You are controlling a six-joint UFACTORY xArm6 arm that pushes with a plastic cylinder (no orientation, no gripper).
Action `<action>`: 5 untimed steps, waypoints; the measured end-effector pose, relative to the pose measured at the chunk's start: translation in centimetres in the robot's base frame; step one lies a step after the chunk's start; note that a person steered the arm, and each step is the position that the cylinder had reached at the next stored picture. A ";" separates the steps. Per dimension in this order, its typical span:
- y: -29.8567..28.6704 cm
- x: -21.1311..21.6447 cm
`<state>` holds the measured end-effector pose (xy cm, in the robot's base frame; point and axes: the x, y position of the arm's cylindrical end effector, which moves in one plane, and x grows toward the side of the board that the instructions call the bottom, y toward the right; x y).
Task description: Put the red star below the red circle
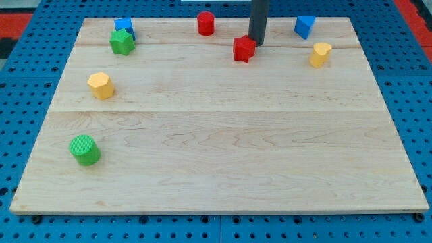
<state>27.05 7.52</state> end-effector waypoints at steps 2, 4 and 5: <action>1.5 1.5; -1.6 3.6; -2.5 4.6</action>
<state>31.69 4.99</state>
